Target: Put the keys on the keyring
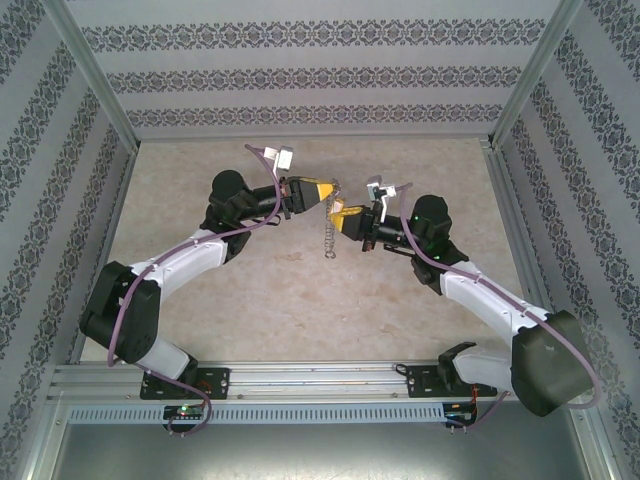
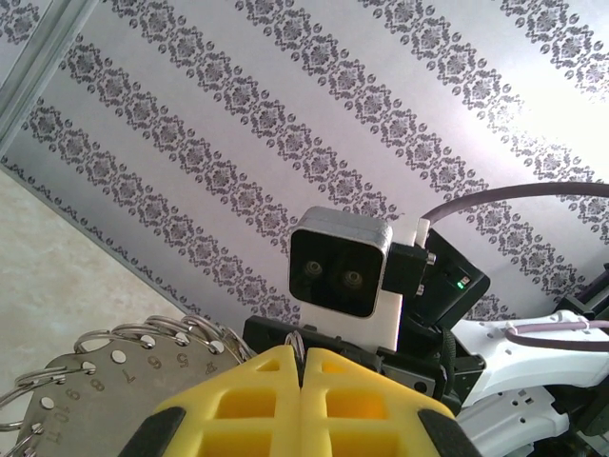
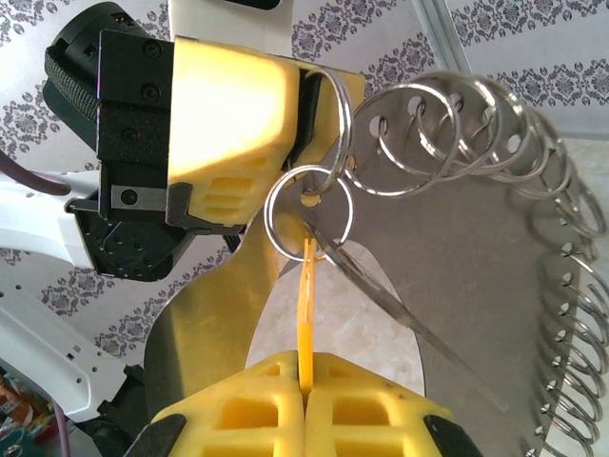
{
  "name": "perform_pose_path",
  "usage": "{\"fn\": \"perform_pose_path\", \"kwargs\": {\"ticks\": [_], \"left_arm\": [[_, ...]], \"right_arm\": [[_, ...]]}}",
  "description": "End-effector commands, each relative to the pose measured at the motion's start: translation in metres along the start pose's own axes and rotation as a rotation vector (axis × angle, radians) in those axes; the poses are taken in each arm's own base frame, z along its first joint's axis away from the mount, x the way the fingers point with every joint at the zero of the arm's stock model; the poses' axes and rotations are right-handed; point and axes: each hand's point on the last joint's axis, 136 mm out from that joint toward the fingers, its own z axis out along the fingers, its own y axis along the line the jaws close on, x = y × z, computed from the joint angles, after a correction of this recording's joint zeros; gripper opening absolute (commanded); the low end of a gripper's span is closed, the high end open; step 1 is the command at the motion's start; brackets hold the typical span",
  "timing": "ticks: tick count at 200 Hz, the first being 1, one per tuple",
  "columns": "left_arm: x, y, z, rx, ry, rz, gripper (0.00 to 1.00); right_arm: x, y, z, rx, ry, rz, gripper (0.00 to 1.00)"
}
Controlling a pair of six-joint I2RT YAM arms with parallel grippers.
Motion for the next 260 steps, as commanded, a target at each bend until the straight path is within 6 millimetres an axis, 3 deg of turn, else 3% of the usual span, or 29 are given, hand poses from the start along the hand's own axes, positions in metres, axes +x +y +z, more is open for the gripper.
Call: {"fn": "perform_pose_path", "kwargs": {"ticks": [1, 50, 79, 100, 115, 155, 186, 204, 260], "left_arm": [[-0.025, -0.028, -0.005, 0.064, -0.104, 0.109, 0.00], [-0.031, -0.031, -0.009, 0.060, -0.151, 0.123, 0.00], [-0.029, -0.028, -0.010, 0.056, -0.159, 0.119, 0.00], [-0.029, -0.026, -0.011, 0.047, -0.171, 0.112, 0.00], [-0.030, -0.024, -0.013, 0.038, -0.184, 0.108, 0.00], [-0.030, -0.023, -0.014, 0.036, -0.191, 0.100, 0.00], [-0.028, -0.024, -0.013, 0.048, -0.187, 0.091, 0.00], [-0.028, -0.024, -0.012, 0.066, -0.180, 0.077, 0.00], [-0.027, -0.029, -0.011, 0.096, -0.166, 0.062, 0.00]], "right_arm": [[0.003, 0.007, 0.004, -0.024, 0.006, -0.028, 0.00], [0.009, 0.016, 0.023, -0.065, 0.039, -0.022, 0.00], [0.006, 0.011, 0.028, -0.044, 0.035, -0.004, 0.00], [0.008, 0.005, 0.023, -0.003, 0.024, 0.008, 0.30], [0.010, 0.003, 0.015, 0.020, 0.014, 0.016, 0.41], [0.012, 0.007, -0.014, 0.061, -0.030, 0.016, 0.43], [-0.008, 0.015, -0.032, 0.094, -0.099, -0.033, 0.51], [-0.017, 0.015, -0.034, 0.111, -0.105, -0.069, 0.56], [-0.026, -0.001, -0.021, 0.152, -0.073, -0.123, 0.57]]}}
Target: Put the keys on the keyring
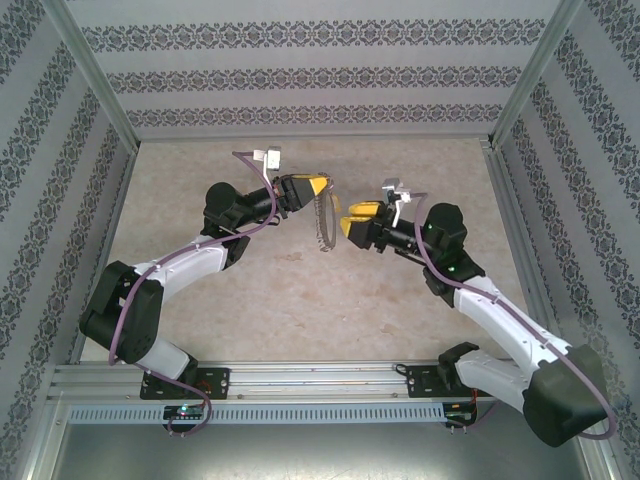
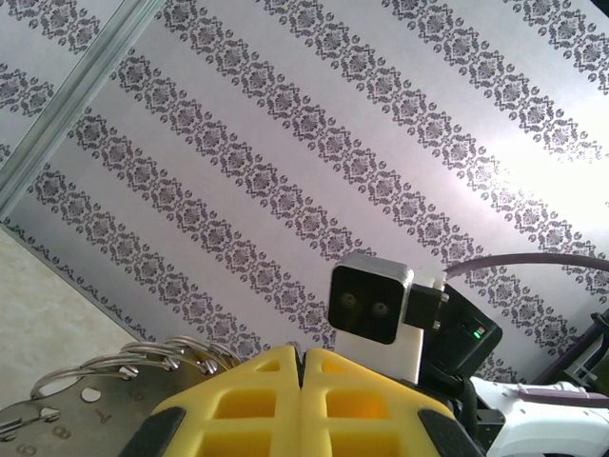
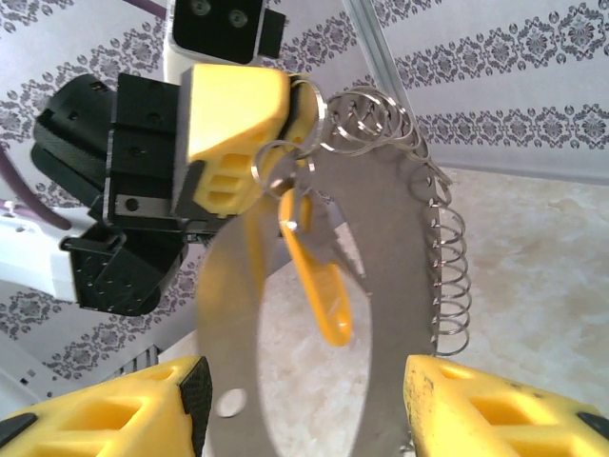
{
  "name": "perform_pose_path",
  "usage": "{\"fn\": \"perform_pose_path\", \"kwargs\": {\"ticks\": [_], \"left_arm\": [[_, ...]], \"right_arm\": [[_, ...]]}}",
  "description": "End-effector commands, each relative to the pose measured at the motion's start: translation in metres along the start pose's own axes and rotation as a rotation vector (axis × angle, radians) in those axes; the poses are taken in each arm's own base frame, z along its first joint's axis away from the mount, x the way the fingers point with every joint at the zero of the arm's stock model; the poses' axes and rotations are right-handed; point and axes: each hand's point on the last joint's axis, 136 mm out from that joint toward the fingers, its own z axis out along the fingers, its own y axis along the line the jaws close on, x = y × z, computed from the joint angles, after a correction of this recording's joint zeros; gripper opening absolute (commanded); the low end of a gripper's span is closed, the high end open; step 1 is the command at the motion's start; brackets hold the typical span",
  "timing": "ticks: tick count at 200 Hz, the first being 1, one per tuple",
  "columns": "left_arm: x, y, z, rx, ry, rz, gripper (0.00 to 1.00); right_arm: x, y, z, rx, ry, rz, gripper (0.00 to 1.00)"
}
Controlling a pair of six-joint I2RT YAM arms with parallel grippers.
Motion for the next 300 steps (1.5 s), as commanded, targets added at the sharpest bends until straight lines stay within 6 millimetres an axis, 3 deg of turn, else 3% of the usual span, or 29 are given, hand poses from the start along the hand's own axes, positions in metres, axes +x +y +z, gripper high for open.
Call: {"fn": "perform_pose_path", "kwargs": {"ticks": [1, 101, 111, 133, 159, 188, 238, 267, 300], "left_arm": [[-0.012, -0.025, 0.000, 0.087, -0.025, 0.055, 0.00], [-0.009, -0.020, 0.005, 0.141, -0.017, -0.003, 0.00], [-0.009, -0.020, 0.006, 0.143, -0.018, -0.004, 0.00], [-0.009, -0.018, 0.007, 0.143, -0.022, -0.002, 0.00], [-0.012, -0.018, 0.007, 0.143, -0.039, 0.002, 0.00], [-0.014, -0.016, 0.006, 0.141, -0.058, 0.006, 0.00], [-0.014, -0.013, 0.007, 0.145, -0.072, 0.000, 0.00], [-0.012, -0.009, 0.007, 0.136, -0.079, -0.001, 0.00], [-0.012, -0.009, 0.007, 0.137, -0.076, 0.005, 0.00]], "right_arm": [[-0.012, -0.004, 0.005, 0.018, -0.013, -0.059, 0.57], [-0.022, 0.009, 0.038, -0.055, 0.008, -0.099, 0.56], [-0.019, 0.011, 0.040, -0.066, 0.019, -0.096, 0.51], [-0.013, 0.014, 0.040, -0.072, 0.027, -0.097, 0.30], [-0.007, 0.017, 0.038, -0.077, 0.035, -0.092, 0.11], [-0.004, 0.018, 0.040, -0.082, 0.040, -0.079, 0.01], [-0.001, 0.015, 0.051, -0.092, 0.061, -0.047, 0.03], [-0.004, 0.024, 0.056, -0.150, 0.066, -0.033, 0.00], [-0.004, 0.006, 0.056, -0.105, 0.058, 0.021, 0.01]]}}
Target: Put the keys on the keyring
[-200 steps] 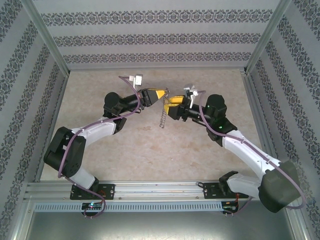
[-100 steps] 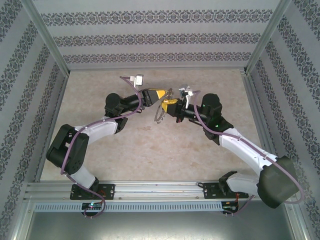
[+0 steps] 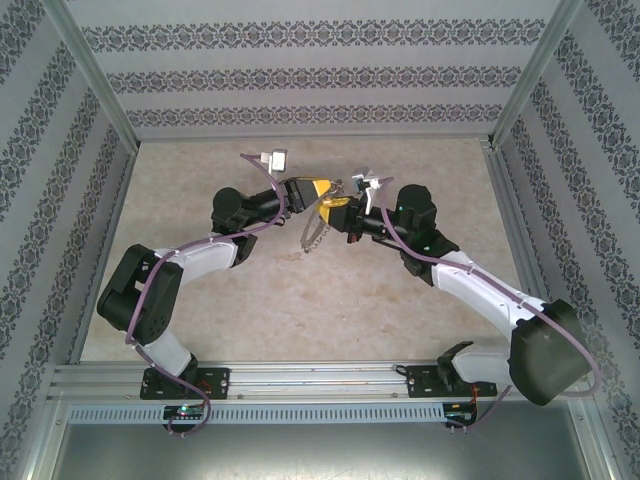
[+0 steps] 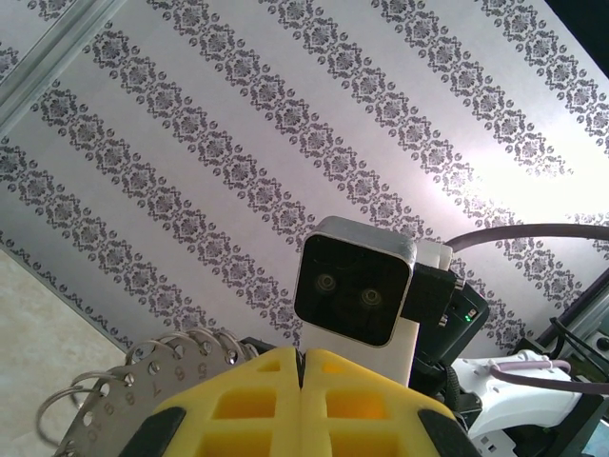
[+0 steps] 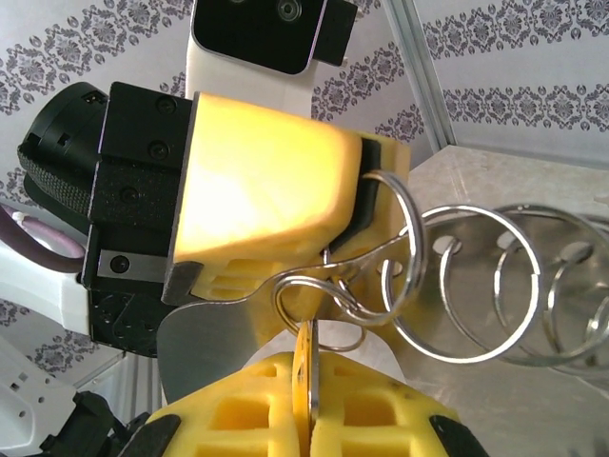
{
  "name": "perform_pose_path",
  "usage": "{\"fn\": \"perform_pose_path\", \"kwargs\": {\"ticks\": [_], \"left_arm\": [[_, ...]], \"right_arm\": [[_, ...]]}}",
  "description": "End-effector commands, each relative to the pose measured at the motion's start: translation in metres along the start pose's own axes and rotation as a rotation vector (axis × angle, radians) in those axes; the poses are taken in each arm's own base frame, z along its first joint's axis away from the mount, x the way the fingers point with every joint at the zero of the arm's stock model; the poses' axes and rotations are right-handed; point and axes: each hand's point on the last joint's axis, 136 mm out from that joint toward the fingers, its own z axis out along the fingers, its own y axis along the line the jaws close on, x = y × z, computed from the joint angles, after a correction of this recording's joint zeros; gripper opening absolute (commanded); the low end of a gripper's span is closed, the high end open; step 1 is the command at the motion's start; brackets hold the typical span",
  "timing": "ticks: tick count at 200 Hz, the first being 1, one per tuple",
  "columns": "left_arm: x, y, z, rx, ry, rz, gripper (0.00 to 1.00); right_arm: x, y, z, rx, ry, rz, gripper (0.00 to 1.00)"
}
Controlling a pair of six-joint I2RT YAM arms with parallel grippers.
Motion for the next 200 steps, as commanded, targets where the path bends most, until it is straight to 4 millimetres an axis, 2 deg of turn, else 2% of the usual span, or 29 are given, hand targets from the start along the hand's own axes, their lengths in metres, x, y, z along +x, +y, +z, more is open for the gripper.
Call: {"fn": "perform_pose_path", "kwargs": {"ticks": [1, 11, 26, 36, 62, 84, 110, 137, 162, 200], "left_arm": [[-0.020, -0.026, 0.004, 0.077, -0.066, 0.096, 0.00], [-0.019, -0.026, 0.004, 0.079, -0.062, 0.097, 0.00], [-0.018, -0.025, 0.004, 0.077, -0.060, 0.096, 0.00], [-0.018, -0.026, 0.004, 0.080, -0.056, 0.097, 0.00], [-0.017, -0.025, 0.004, 0.080, -0.050, 0.098, 0.00], [-0.016, -0.024, 0.005, 0.083, -0.045, 0.095, 0.00], [-0.016, -0.025, 0.007, 0.090, -0.034, 0.093, 0.00], [-0.015, -0.024, 0.007, 0.091, -0.031, 0.089, 0.00], [-0.016, -0.024, 0.007, 0.089, -0.032, 0.087, 0.00], [-0.015, -0.024, 0.006, 0.087, -0.035, 0.086, 0.00]], "right_arm": [[-0.009, 0.007, 0.003, -0.055, -0.014, 0.019, 0.01], [-0.007, 0.008, 0.005, -0.068, -0.006, 0.026, 0.05], [-0.006, 0.007, 0.003, -0.060, -0.011, 0.029, 0.19], [-0.006, 0.007, 0.000, -0.050, -0.015, 0.032, 0.24], [-0.009, 0.005, -0.017, -0.020, -0.044, 0.045, 0.41], [-0.012, 0.008, -0.036, -0.001, -0.070, 0.047, 0.50], [-0.020, 0.011, -0.063, 0.038, -0.119, 0.036, 0.55], [-0.042, 0.011, -0.080, 0.080, -0.192, 0.031, 0.56], [-0.062, 0.007, -0.076, 0.082, -0.230, 0.075, 0.55], [-0.079, -0.002, -0.059, 0.038, -0.249, 0.173, 0.49]]}}
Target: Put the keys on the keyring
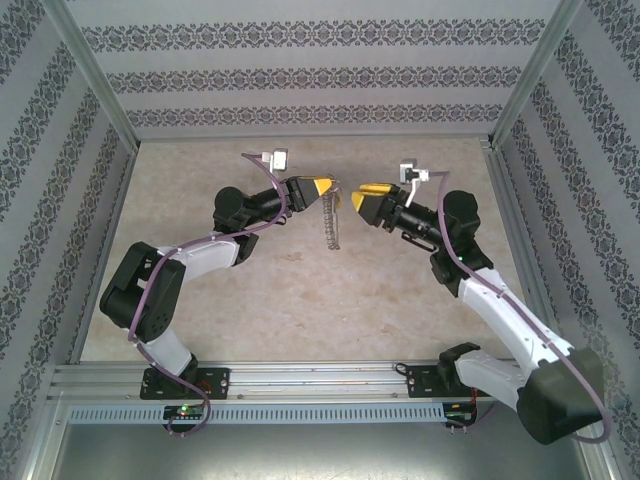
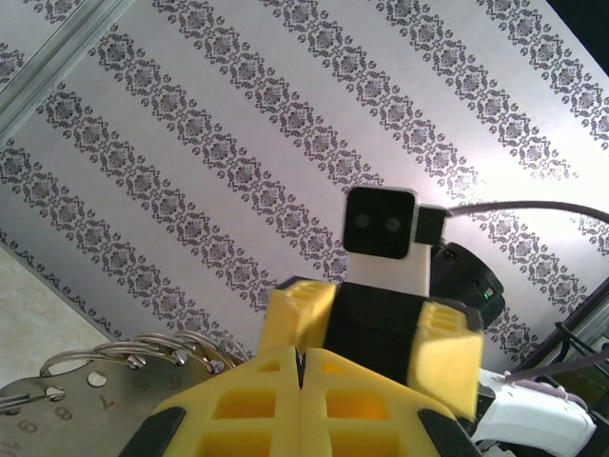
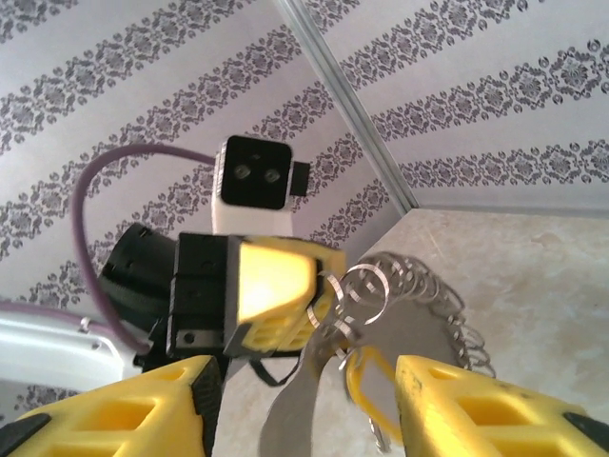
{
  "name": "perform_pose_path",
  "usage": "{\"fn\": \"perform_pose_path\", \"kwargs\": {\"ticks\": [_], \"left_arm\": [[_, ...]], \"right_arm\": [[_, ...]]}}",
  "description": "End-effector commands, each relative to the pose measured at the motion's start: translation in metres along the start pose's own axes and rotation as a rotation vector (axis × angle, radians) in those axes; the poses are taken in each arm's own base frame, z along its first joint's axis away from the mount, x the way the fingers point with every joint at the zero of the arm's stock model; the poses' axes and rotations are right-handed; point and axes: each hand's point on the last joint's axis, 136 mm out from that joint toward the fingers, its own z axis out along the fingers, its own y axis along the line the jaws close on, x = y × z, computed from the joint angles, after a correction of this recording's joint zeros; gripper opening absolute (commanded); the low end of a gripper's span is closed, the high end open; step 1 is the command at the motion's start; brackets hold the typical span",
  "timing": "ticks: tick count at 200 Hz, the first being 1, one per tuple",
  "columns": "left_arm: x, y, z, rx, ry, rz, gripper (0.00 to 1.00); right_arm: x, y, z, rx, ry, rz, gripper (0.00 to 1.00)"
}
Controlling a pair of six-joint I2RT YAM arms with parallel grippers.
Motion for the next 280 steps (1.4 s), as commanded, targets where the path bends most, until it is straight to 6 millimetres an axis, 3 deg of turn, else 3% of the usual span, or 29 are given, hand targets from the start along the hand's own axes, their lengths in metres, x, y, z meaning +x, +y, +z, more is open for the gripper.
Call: {"fn": "perform_pose_path", "kwargs": {"ticks": [1, 72, 179, 222, 280], "left_arm": [[-0.014, -0.029, 0.004, 0.091, -0.030, 0.087, 0.00], [-0.015, -0.029, 0.006, 0.094, -0.026, 0.083, 0.00], [-0.014, -0.027, 0.006, 0.093, -0.024, 0.080, 0.00], [-0.013, -0.026, 0.006, 0.093, -0.022, 0.078, 0.00], [-0.012, -0.025, 0.007, 0.091, -0.020, 0.073, 0.00]], "right_arm": [[-0.024, 0.009, 0.008, -0.048, -0.057, 0.048, 0.48], [-0.020, 0.001, 0.029, -0.067, -0.033, 0.073, 0.33], [-0.007, 0.007, 0.042, -0.123, 0.005, 0.074, 0.33], [-0.007, 0.007, 0.044, -0.124, 0.005, 0.072, 0.28], [-0.009, 0.010, 0.046, -0.141, 0.011, 0.067, 0.06]]}}
